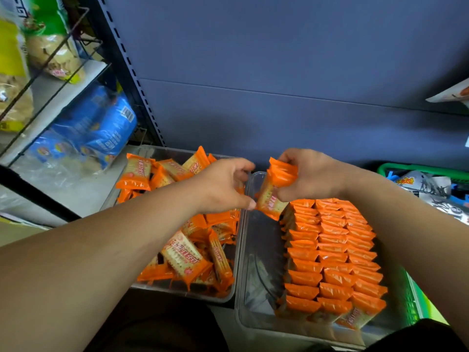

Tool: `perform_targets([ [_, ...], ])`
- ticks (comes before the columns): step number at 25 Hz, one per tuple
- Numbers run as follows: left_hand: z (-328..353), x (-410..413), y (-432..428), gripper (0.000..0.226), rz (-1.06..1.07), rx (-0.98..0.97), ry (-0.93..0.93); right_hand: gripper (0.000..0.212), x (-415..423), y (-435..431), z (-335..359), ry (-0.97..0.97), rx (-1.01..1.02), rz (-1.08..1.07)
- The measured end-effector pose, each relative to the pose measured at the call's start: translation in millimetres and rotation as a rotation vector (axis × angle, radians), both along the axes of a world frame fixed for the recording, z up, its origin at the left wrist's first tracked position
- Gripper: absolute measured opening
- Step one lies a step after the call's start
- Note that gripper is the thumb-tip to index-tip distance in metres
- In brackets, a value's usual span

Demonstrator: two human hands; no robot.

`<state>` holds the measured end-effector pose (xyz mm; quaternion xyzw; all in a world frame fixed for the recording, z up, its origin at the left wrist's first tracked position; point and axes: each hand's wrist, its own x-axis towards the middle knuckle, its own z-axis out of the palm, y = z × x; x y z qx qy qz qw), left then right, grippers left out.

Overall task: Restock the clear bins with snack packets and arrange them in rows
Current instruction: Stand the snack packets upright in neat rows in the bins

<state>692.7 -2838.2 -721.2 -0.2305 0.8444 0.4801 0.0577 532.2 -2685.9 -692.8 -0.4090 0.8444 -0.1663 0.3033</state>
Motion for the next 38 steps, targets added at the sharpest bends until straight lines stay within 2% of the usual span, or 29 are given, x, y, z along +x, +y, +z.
perform_targets([
  [2,4.8,7.7,-13.2,0.064,0.063,-0.092,-0.058,0.05,-2.0,1.1,-9.5,0.063,0.045,-0.01],
  [7,-2.5,36.0,-38.1,0.051,0.129,-0.078,-0.143,0.076,12.3,-13.9,-61.3,0.268,0.18,0.109],
  [12,-13.7,42.8,-46.0,0.053,0.16,-0.101,-0.189,0.068,21.4,-23.1,-83.1,0.637,0.266,0.234],
  [16,-22.9,38.8,-43.1,0.054,0.096,-0.367,-0.184,0.064,27.3,-17.4,-98.8,0.847,0.288,0.259],
  [18,-24.3,33.2,-41.6,0.057,0.008,-0.599,-0.199,0.067,24.4,-14.0,-99.4,0.827,0.288,0.219],
  [20,-25.3,27.2,-43.2,0.064,-0.065,-0.714,-0.241,0.068,18.3,-10.2,-98.7,0.759,0.263,0.164],
  [26,-20.9,27.3,-39.1,0.085,-0.152,-0.635,-0.35,0.06,10.8,1.5,-89.1,0.622,0.167,0.085],
  [35,-11.6,21.8,-30.5,0.102,-0.082,-0.521,-0.403,0.042,6.2,16.1,-81.9,0.561,0.089,0.031],
  [36,-6.8,21.8,-30.2,0.098,-0.076,-0.499,-0.39,0.037,6.3,16.5,-78.2,0.517,0.026,0.001],
  [38,4.5,23.1,-34.9,0.065,-0.01,-0.415,-0.269,0.025,13.2,13.6,-65.2,0.284,-0.191,-0.119],
])
